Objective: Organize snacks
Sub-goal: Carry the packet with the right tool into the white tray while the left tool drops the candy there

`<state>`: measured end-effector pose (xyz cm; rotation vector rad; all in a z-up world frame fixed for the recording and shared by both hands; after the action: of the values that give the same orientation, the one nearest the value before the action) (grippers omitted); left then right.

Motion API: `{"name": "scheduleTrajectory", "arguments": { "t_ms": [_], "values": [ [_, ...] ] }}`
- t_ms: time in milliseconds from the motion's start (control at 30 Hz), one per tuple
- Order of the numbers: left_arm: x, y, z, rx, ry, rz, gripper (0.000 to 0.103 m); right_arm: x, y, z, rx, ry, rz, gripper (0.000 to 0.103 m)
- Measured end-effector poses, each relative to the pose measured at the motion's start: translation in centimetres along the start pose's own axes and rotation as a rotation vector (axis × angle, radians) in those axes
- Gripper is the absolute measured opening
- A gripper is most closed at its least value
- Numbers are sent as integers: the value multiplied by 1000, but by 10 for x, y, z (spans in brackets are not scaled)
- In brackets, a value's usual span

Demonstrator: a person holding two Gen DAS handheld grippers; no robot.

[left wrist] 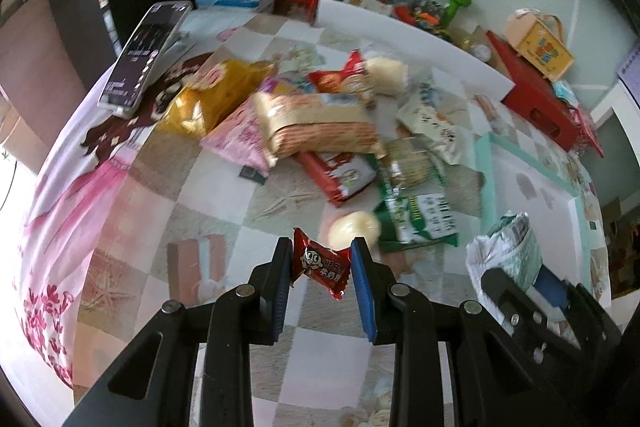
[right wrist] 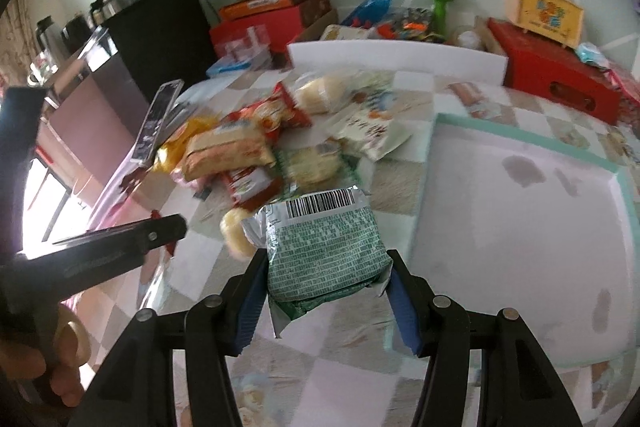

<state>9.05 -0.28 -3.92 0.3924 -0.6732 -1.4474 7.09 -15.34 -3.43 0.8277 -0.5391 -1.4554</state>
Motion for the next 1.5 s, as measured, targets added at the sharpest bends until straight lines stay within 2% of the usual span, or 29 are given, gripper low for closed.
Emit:
{"name": "scheduleTrajectory", "arguments": {
  "t_ms": [333,667,800,900,1067,1200,1500],
  "values": [
    [48,0,-2,10,-61,-85,31,77,17,13,35,-156,-103,60],
    [101,-1,-12,-11,-118,-190,31,147,20,26,47,-273,-217,60],
    [131,3,-20,-43,-177,-212,31,178,19,30,44,-316,-276,60],
    [154,9,-27,-42,-194,-258,31,199,17,32,43,-354,-310,60],
    [200,11,-46,-41,-223,-354,31,226,15,29,40,-389,-348,60],
    [226,11,-65,-66,-258,-354,31,244,11,24,27,-404,-377,60],
    [264,17,-97,-64,-260,-375,31,278,11,16,17,-441,-404,60]
  ]
}}
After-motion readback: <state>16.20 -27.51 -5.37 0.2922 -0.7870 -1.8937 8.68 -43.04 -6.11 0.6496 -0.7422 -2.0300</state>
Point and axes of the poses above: each gripper's, at about its wrist camera, not at the fingertips, and z roughly against the way its jaws point, x to its right, y to its top, the point moved 9 cm from there along -z, roughly the way its jaws point, and after that the axes turned 13 degrees about x, right-handed, at the moved point
